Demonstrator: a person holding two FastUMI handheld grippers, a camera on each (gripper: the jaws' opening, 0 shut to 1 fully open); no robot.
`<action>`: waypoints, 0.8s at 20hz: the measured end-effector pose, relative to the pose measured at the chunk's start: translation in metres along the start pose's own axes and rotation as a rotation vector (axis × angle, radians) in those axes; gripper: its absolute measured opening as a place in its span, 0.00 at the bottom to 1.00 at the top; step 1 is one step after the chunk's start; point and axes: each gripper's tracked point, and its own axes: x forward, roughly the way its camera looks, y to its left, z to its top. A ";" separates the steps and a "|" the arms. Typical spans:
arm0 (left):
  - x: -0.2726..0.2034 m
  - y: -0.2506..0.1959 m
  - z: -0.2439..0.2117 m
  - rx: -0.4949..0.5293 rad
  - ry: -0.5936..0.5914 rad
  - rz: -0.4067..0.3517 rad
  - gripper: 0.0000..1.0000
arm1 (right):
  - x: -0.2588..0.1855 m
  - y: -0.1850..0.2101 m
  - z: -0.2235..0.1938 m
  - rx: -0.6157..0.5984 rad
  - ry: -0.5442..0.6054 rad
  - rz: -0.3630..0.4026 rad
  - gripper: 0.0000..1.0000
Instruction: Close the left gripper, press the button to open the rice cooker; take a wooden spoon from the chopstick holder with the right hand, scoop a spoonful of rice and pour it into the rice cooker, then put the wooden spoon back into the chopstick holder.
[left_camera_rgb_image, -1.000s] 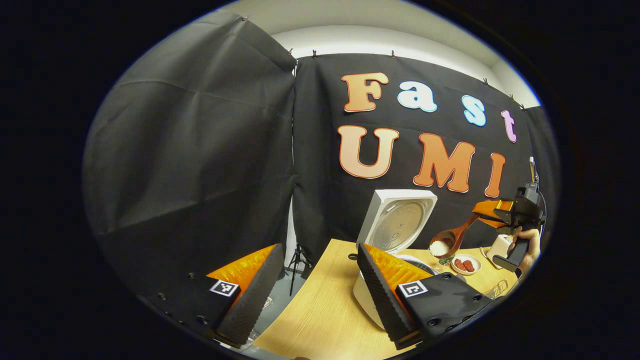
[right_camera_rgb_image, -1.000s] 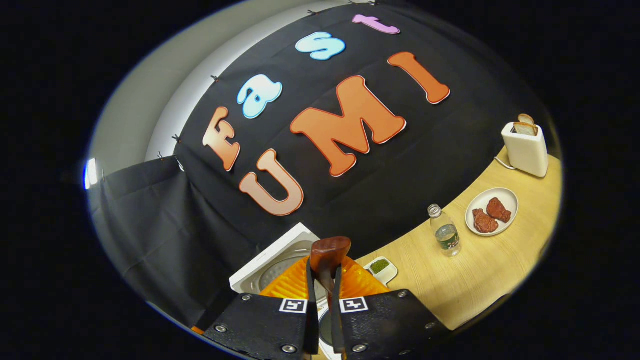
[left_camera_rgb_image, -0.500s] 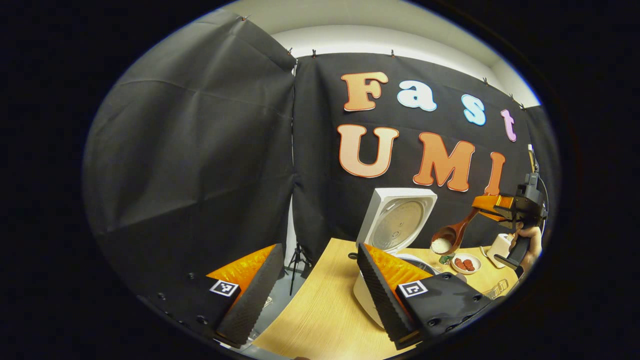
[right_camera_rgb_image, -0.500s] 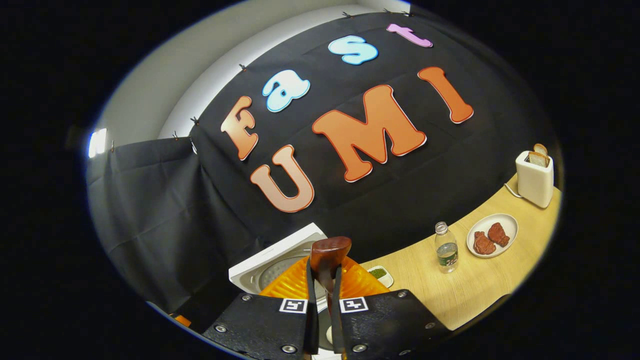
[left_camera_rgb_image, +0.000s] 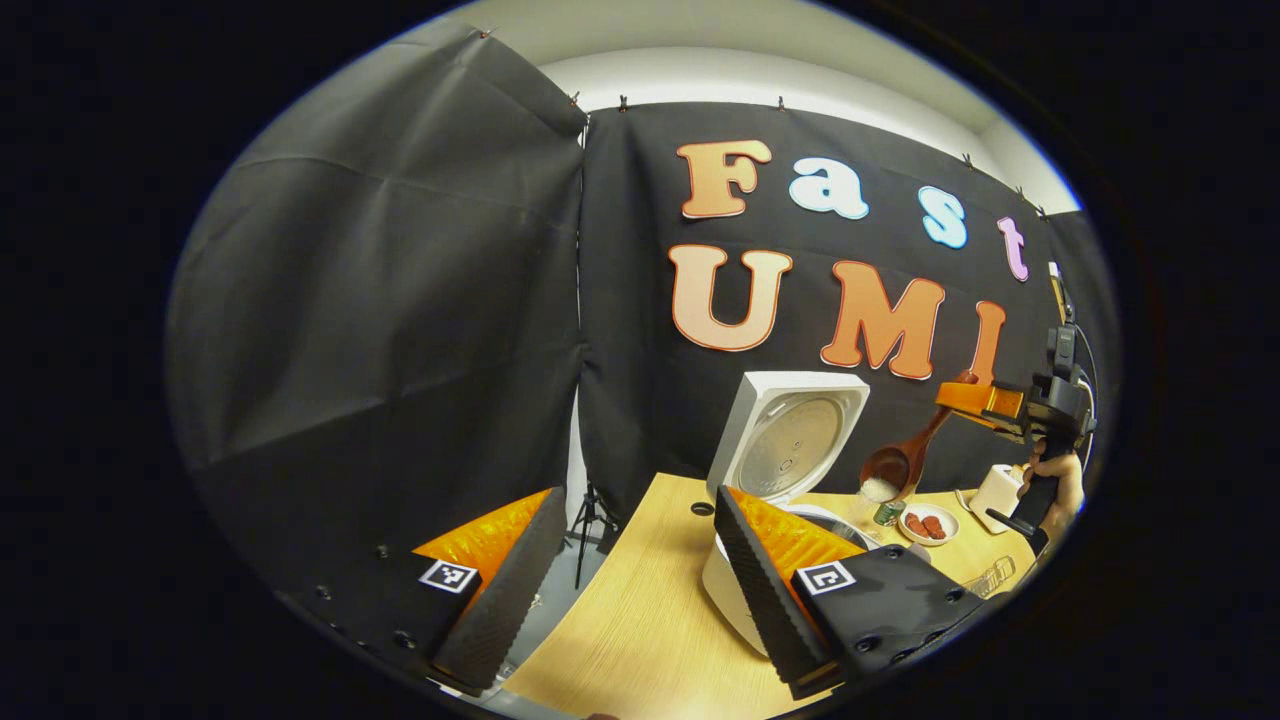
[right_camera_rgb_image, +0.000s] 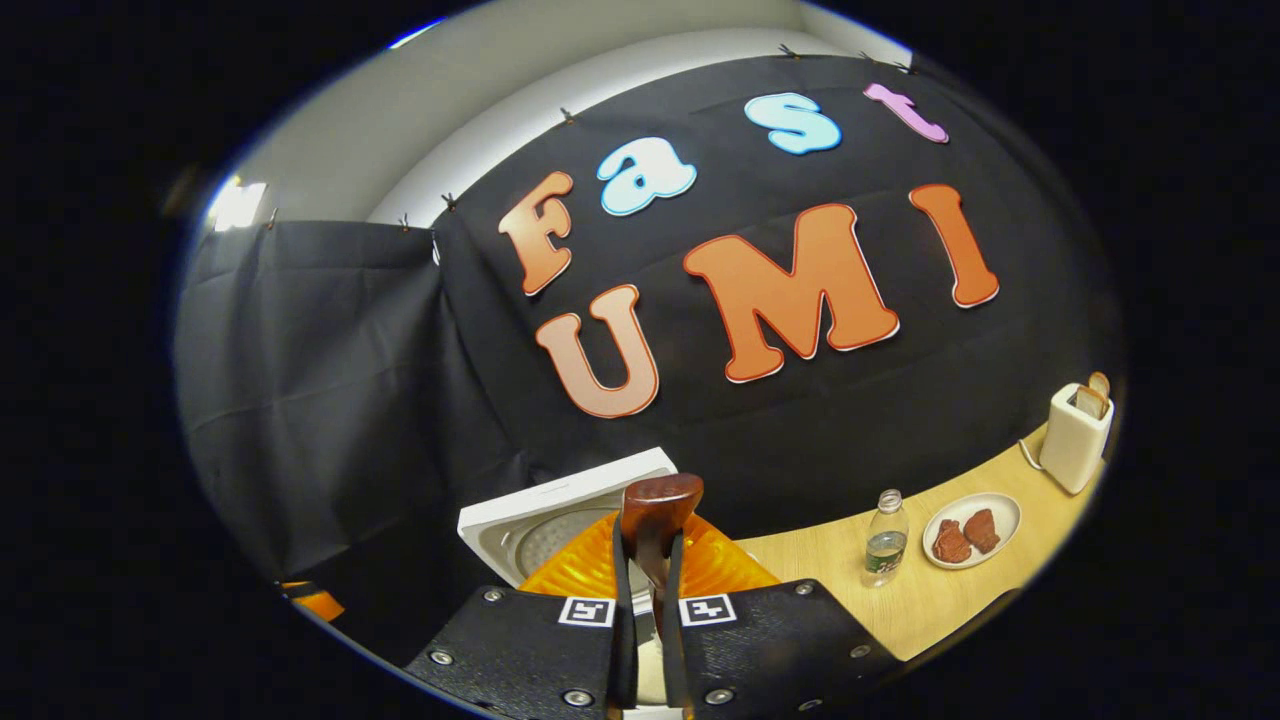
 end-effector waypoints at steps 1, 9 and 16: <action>-0.001 0.000 -0.001 -0.001 0.002 0.000 1.00 | 0.000 0.001 0.000 -0.025 0.000 0.005 0.09; 0.004 0.002 -0.004 -0.012 0.006 0.011 1.00 | 0.001 0.022 -0.002 -0.163 0.012 0.066 0.09; 0.000 0.004 -0.004 -0.007 0.014 0.022 1.00 | 0.001 0.028 -0.023 -0.273 0.058 0.115 0.10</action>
